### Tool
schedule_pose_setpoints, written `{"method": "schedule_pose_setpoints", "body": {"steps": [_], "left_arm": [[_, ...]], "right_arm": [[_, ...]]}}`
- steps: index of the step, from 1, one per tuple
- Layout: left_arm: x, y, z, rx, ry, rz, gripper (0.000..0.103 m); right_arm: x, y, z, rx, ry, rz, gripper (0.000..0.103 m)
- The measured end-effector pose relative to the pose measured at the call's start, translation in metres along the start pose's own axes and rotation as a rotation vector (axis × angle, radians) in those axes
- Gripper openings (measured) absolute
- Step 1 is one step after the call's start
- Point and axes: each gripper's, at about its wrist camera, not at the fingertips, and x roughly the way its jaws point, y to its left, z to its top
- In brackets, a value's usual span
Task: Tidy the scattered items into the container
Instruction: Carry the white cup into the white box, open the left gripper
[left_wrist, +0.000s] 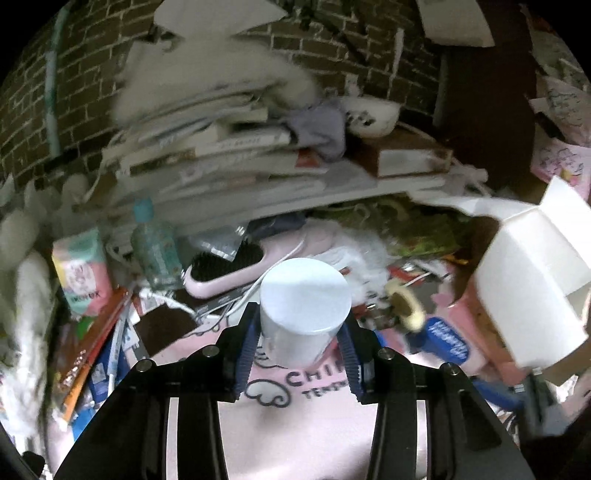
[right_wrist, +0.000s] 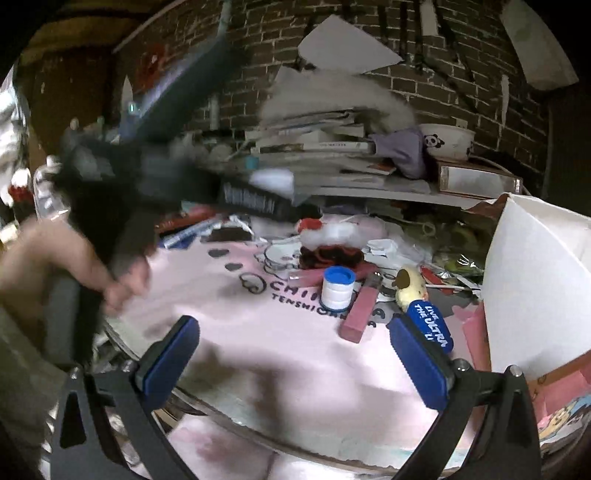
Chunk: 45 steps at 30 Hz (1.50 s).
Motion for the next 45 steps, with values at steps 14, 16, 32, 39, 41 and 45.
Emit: {"method": "schedule_pose_setpoints", "body": {"steps": [14,16,32,39,41,45], "left_arm": [[-0.030,-0.076,0.043,0.140,-0.020,-0.214,0.037],[-0.031,-0.091,0.050,0.164,-0.020,-0.249,0.037],[0.015,-0.206,0.079,0.338,0.238,-0.457,0.037],[0.045,-0.237,0.078,0.391,0.375,-0.452,0.037],[0.053,-0.242,0.076,0.403,0.409,-0.446,0.037],[0.067,-0.247,0.070,0.420,0.473,-0.424,0.037]], "right_arm": [[0.020,-0.016,-0.015,0.093,0.082,-0.042,0.103],[0.023,-0.017,-0.017,0.088,0.095,-0.040,0.103],[0.031,-0.030,-0.030,0.117,0.099,-0.034,0.103],[0.028,-0.029,-0.034,0.124,0.052,-0.037,0.103],[0.028,-0.029,-0.035,0.124,0.045,-0.037,0.103],[0.027,-0.029,-0.036,0.119,0.034,-0.034,0.103]]}}
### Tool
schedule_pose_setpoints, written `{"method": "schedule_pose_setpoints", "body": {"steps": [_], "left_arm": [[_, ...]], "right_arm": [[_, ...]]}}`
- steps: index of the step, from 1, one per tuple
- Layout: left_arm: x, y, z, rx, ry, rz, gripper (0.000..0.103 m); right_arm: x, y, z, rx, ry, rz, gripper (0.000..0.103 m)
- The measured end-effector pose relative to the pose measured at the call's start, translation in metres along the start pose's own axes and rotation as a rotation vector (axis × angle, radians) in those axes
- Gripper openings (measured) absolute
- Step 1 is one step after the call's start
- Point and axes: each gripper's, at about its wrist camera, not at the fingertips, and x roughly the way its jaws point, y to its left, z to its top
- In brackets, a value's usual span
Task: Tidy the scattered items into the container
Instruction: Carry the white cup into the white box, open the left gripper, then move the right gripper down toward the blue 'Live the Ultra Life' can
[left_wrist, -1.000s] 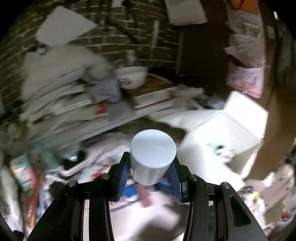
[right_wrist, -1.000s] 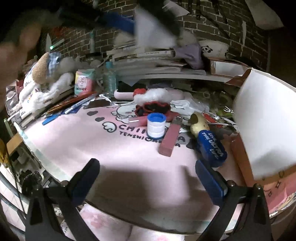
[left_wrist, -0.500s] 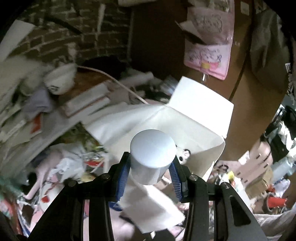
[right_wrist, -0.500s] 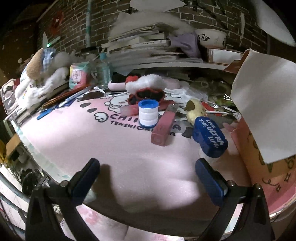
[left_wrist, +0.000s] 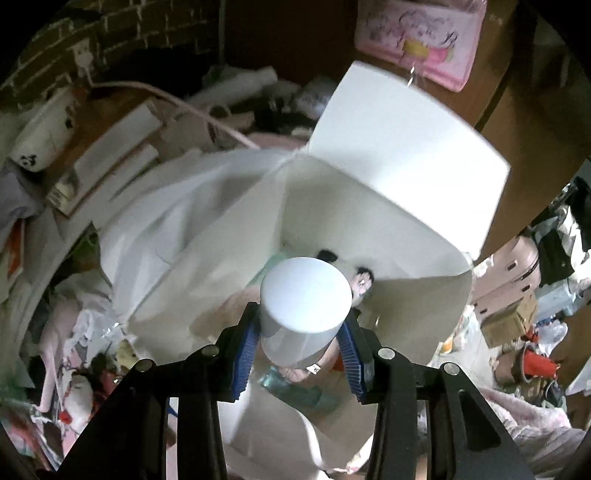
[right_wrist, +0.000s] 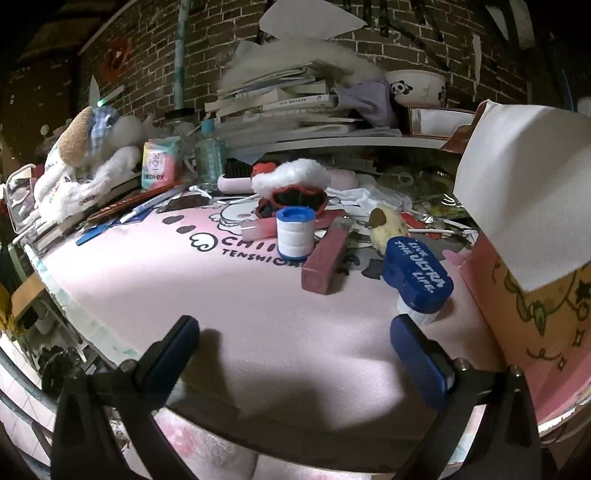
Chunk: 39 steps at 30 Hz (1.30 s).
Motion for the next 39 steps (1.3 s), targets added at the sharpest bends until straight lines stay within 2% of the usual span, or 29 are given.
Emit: {"method": "schedule_pose_setpoints", "body": {"steps": [2,13,17,21,23,25,29,34,35,39], "left_arm": [[0.007,0.001,0.000,0.002,0.027,0.014,0.037],[0.011,-0.011,-0.005,0.062,0.056,0.078,0.039],[0.010,-0.013,-0.007,0.068,0.047,0.097,0.058],[0.009,-0.014,-0.010,0.070,0.054,0.101,0.058],[0.008,-0.014,-0.011,0.069,0.054,0.101,0.064],[0.006,-0.015,-0.013,0.068,0.043,0.108,0.068],[-0.001,-0.016,-0.017,0.066,0.030,0.111,0.069],[-0.009,-0.014,-0.018,0.078,0.003,0.160,0.076],[-0.010,-0.011,-0.016,0.080,-0.006,0.168,0.080],[-0.028,-0.007,-0.019,0.070,-0.093,0.210,0.081]], "right_arm": [[0.000,0.000,-0.002,-0.002,-0.010,0.000,0.103],[-0.001,-0.002,-0.002,-0.008,-0.010,0.012,0.103],[-0.001,-0.002,-0.002,-0.009,-0.009,0.014,0.103],[-0.001,-0.001,-0.002,-0.010,-0.010,0.014,0.103],[-0.002,-0.001,-0.003,-0.009,-0.010,0.013,0.103],[-0.002,-0.001,-0.003,-0.009,-0.011,0.013,0.103],[-0.002,-0.002,-0.003,-0.010,-0.011,0.014,0.103],[-0.002,-0.001,-0.002,-0.010,-0.013,0.014,0.103],[-0.002,-0.001,-0.002,-0.009,-0.013,0.014,0.103],[-0.002,-0.001,-0.002,-0.012,-0.011,0.018,0.103]]}}
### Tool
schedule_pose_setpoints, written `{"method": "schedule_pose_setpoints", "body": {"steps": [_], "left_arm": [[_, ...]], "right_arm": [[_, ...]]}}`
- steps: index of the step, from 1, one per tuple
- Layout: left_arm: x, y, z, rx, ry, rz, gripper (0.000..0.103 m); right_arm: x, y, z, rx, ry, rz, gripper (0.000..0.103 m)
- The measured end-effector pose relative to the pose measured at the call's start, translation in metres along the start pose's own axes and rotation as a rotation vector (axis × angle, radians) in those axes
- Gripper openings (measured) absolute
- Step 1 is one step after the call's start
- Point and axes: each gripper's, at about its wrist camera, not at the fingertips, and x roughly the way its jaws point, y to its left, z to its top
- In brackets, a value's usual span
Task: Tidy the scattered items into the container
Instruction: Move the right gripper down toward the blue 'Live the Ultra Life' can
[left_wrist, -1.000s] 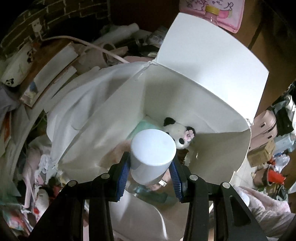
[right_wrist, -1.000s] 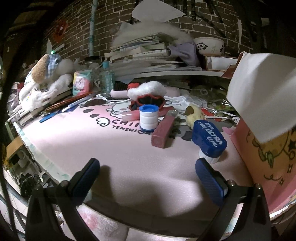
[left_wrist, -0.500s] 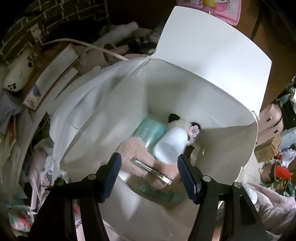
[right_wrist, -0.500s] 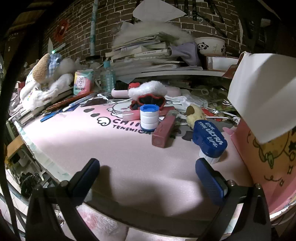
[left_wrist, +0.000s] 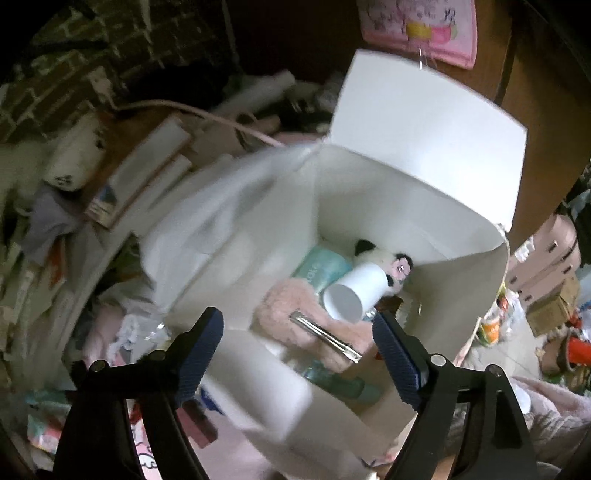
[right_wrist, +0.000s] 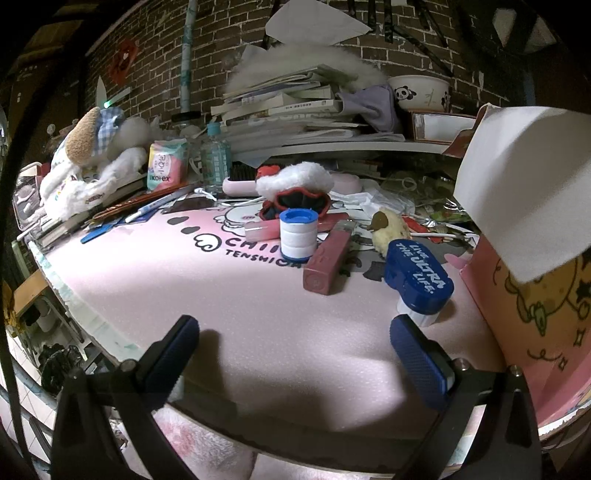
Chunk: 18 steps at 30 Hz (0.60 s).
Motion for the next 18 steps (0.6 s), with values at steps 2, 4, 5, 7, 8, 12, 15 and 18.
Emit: {"method": "schedule_pose_setpoints", "body": {"steps": [2,4,5,7,8,12,15,18], "left_arm": [[-0.013,0.004,-0.006,-0.010,-0.054,0.028,0.085],[-0.028,0.008,-0.015,-0.015,-0.105,0.054,0.086],[-0.035,0.012,-0.019,-0.020,-0.129,0.067,0.086],[-0.053,0.022,-0.034,-0.050,-0.185,0.111,0.086],[-0.060,0.026,-0.040,-0.068,-0.209,0.127,0.086],[-0.085,0.052,-0.078,-0.183,-0.317,0.200,0.094],[-0.096,0.069,-0.109,-0.253,-0.370,0.262,0.094],[-0.107,0.083,-0.143,-0.320,-0.424,0.303,0.095]], "right_arm": [[0.000,0.000,0.000,-0.002,-0.003,0.000,0.103],[0.000,0.000,0.000,-0.004,-0.001,0.000,0.103],[0.000,0.000,0.000,-0.003,0.000,0.000,0.103],[0.000,0.000,0.000,-0.005,0.005,0.000,0.103],[0.000,0.000,0.001,-0.005,0.008,0.001,0.103],[0.001,-0.001,0.002,-0.006,0.021,0.002,0.103],[0.002,-0.001,0.002,-0.005,0.022,0.003,0.103],[0.002,-0.001,0.001,0.000,-0.004,-0.005,0.103]]}}
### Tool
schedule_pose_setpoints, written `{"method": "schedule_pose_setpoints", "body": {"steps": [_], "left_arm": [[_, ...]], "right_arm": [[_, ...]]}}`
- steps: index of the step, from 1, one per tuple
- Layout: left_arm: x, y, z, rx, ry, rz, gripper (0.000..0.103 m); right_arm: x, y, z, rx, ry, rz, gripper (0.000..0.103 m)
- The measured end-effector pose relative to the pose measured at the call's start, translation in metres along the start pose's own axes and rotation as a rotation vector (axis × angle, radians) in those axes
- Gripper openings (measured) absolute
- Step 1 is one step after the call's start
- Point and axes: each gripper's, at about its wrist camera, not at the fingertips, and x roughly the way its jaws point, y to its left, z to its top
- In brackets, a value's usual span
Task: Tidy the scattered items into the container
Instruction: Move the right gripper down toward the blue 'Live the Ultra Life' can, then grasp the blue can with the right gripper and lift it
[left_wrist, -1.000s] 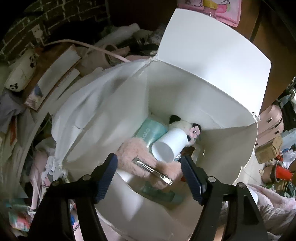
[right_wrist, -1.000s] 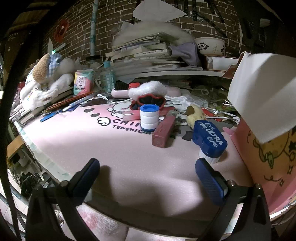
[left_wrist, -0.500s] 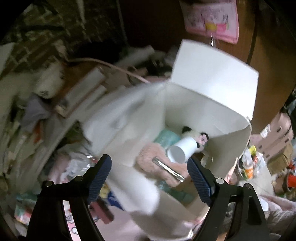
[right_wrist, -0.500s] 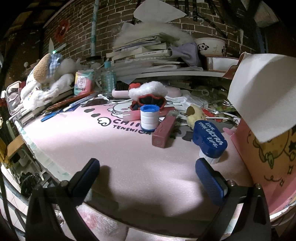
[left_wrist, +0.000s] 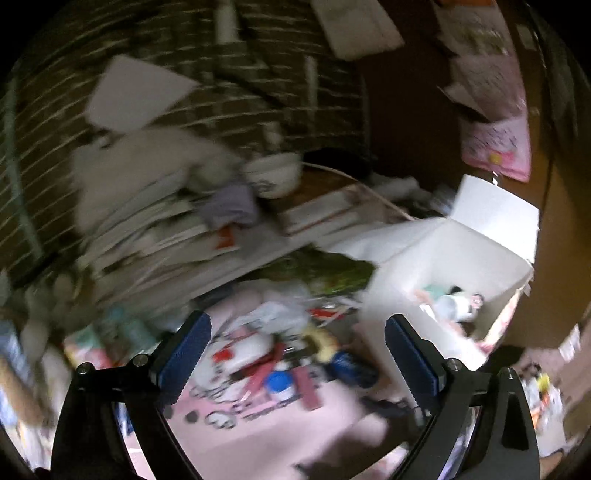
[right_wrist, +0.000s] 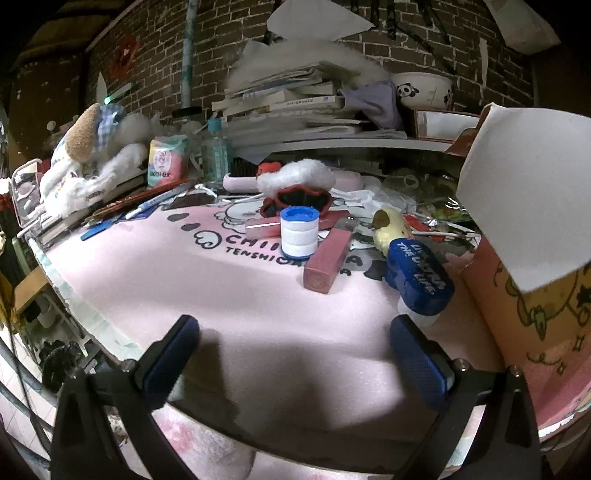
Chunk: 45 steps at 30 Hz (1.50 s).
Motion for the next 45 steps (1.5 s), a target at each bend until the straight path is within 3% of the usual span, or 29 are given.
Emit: {"method": "schedule_pose_setpoints", "body": {"steps": [5,10,14,20,26,29,30,34,41,45], "left_arm": [[-0.020,0.041,-0.035,-0.097,-0.051,0.068,0.095],[-0.030,0.065,-0.064,-0.143,-0.060,0.092,0.095],[-0.032,0.080,-0.080,-0.192,-0.071,0.060,0.095],[-0.029,0.089,-0.090,-0.229,-0.075,0.033,0.095],[-0.025,0.092,-0.091,-0.226,-0.069,0.036,0.095],[-0.023,0.093,-0.092,-0.226,-0.065,0.034,0.095],[-0.022,0.093,-0.093,-0.226,-0.065,0.033,0.095],[-0.020,0.096,-0.095,-0.228,-0.062,0.021,0.095],[-0.019,0.098,-0.095,-0.221,-0.063,0.008,0.095],[-0.017,0.101,-0.097,-0.222,-0.057,0.010,0.095]], "right_arm": [[-0.006,0.003,-0.002,0.015,-0.007,-0.019,0.103],[-0.031,0.006,-0.016,0.014,-0.111,-0.057,0.103],[-0.044,0.002,-0.020,0.010,-0.160,-0.150,0.103],[-0.032,-0.014,-0.013,0.022,-0.125,-0.239,0.102],[-0.019,-0.015,-0.006,0.011,-0.119,-0.295,0.084],[-0.016,-0.011,-0.006,0.002,-0.120,-0.313,0.057],[-0.015,-0.011,-0.006,0.010,-0.112,-0.302,0.043],[-0.015,-0.006,-0.009,0.016,-0.114,-0.302,0.041],[-0.011,-0.011,-0.001,0.065,-0.126,-0.427,0.041],[-0.001,-0.022,0.001,0.105,-0.080,-0.406,0.041]]}}
